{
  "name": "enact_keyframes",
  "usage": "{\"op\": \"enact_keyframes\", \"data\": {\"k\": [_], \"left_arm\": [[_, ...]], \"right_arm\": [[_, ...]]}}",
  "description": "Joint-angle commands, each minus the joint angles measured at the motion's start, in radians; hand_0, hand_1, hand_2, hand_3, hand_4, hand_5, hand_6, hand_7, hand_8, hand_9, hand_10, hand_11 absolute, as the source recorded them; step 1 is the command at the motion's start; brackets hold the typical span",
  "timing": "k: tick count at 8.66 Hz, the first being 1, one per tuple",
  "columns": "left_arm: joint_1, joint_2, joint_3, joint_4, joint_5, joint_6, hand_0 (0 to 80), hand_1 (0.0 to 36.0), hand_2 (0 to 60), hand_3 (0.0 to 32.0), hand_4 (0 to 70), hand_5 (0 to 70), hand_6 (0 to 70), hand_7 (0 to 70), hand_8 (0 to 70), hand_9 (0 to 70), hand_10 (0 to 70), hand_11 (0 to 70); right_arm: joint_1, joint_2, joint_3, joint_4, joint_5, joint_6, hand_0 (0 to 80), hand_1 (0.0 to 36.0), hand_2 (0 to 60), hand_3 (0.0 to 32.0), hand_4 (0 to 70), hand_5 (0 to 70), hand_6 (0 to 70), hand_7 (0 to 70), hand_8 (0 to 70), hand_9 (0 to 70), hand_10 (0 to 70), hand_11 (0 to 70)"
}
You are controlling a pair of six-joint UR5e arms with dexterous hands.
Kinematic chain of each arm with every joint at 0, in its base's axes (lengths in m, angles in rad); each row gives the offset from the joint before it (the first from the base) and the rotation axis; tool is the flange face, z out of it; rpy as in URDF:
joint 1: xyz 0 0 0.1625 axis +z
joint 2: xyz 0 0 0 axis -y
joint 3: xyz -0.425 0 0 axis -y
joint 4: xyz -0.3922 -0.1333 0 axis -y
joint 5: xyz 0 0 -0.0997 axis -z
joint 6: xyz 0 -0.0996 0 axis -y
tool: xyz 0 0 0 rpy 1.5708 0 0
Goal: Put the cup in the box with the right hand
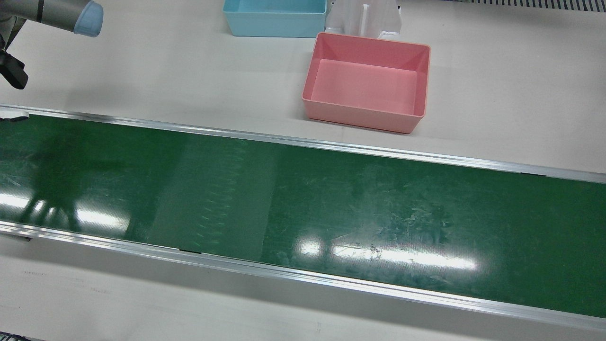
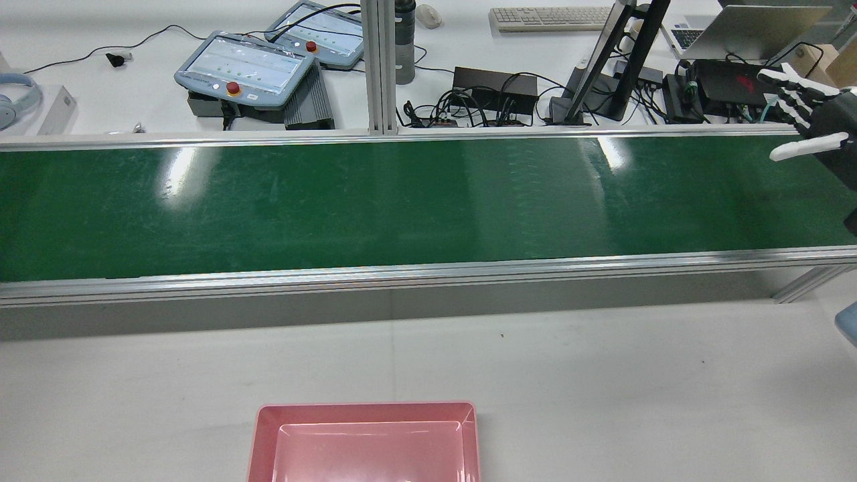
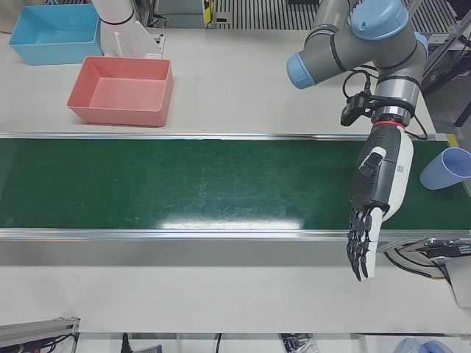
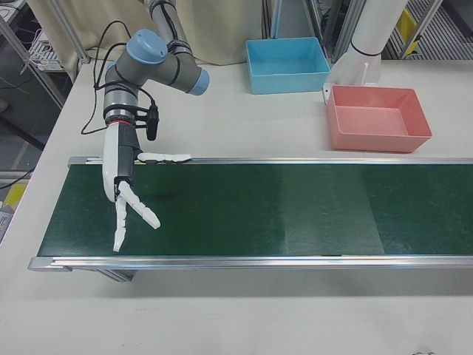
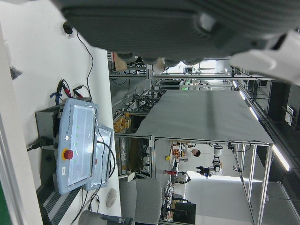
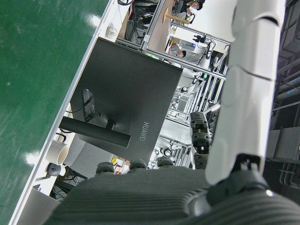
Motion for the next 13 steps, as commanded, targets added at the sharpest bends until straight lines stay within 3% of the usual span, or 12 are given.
{"op": "enact_keyframes", "data": {"k": [1,2,3,4,5,6,7,8,9,13], "left_arm": [[0.0,0.0,0.0,0.0,0.0,0.0,0.0,0.0,0.0,0.0,0.0,0.0,0.0,0.0,0.0,0.0,0.0,0.0],[0.0,0.0,0.0,0.0,0.0,0.0,0.0,0.0,0.0,0.0,0.0,0.0,0.0,0.0,0.0,0.0,0.0,0.0],[-0.001,0.0,0.0,0.0,0.0,0.0,0.0,0.0,0.0,0.0,0.0,0.0,0.0,0.0,0.0,0.0,0.0,0.0],[0.0,0.0,0.0,0.0,0.0,0.0,0.0,0.0,0.0,0.0,0.0,0.0,0.0,0.0,0.0,0.0,0.0,0.0],[0.0,0.0,0.0,0.0,0.0,0.0,0.0,0.0,0.0,0.0,0.0,0.0,0.0,0.0,0.0,0.0,0.0,0.0],[0.0,0.0,0.0,0.0,0.0,0.0,0.0,0.0,0.0,0.0,0.0,0.0,0.0,0.0,0.0,0.0,0.0,0.0],[0.0,0.0,0.0,0.0,0.0,0.0,0.0,0.0,0.0,0.0,0.0,0.0,0.0,0.0,0.0,0.0,0.0,0.0],[0.0,0.0,0.0,0.0,0.0,0.0,0.0,0.0,0.0,0.0,0.0,0.0,0.0,0.0,0.0,0.0,0.0,0.0],[0.0,0.0,0.0,0.0,0.0,0.0,0.0,0.0,0.0,0.0,0.0,0.0,0.0,0.0,0.0,0.0,0.0,0.0],[0.0,0.0,0.0,0.0,0.0,0.0,0.0,0.0,0.0,0.0,0.0,0.0,0.0,0.0,0.0,0.0,0.0,0.0]], "right_arm": [[0.0,-0.002,0.0,0.0,-0.001,0.001,62.0,17.6,0.6,0.0,3.7,7.3,2.1,0.0,0.0,1.4,0.0,0.4],[0.0,-0.002,0.001,0.0,-0.002,0.001,61.4,17.6,0.7,0.0,3.3,7.3,2.1,0.0,0.0,1.5,0.0,0.4],[0.0,-0.002,0.001,0.0,-0.002,0.002,59.2,21.3,3.7,0.0,2.1,7.3,2.2,0.0,0.0,1.5,0.0,0.4],[0.0,-0.002,0.003,0.0,-0.002,0.002,60.6,19.6,2.8,0.0,3.2,7.4,2.2,0.0,0.0,1.7,0.0,0.5],[0.002,-0.002,0.009,0.0,-0.002,0.002,60.3,20.6,3.6,0.0,3.2,7.5,2.2,0.0,0.0,1.6,0.0,0.7],[0.002,-0.002,0.012,0.0,-0.002,0.002,57.0,25.7,19.9,0.0,3.3,7.9,2.4,0.0,0.0,1.7,0.0,1.1],[0.002,-0.002,0.015,0.0,-0.002,0.004,50.8,36.0,60.0,0.0,1.9,10.3,3.1,0.0,0.6,2.3,0.0,3.2],[0.005,-0.002,0.018,0.0,-0.002,0.004,61.6,36.0,60.0,0.0,2.3,13.5,4.2,0.2,1.7,3.4,0.9,6.2],[0.005,-0.002,0.018,0.0,-0.002,0.005,80.0,36.0,60.0,0.0,1.5,17.8,5.6,1.0,3.3,4.9,2.3,9.5],[0.006,-0.003,0.015,0.0,-0.002,0.007,80.0,36.0,60.0,0.0,0.7,18.2,6.1,2.8,4.0,5.7,2.8,10.3]]}}
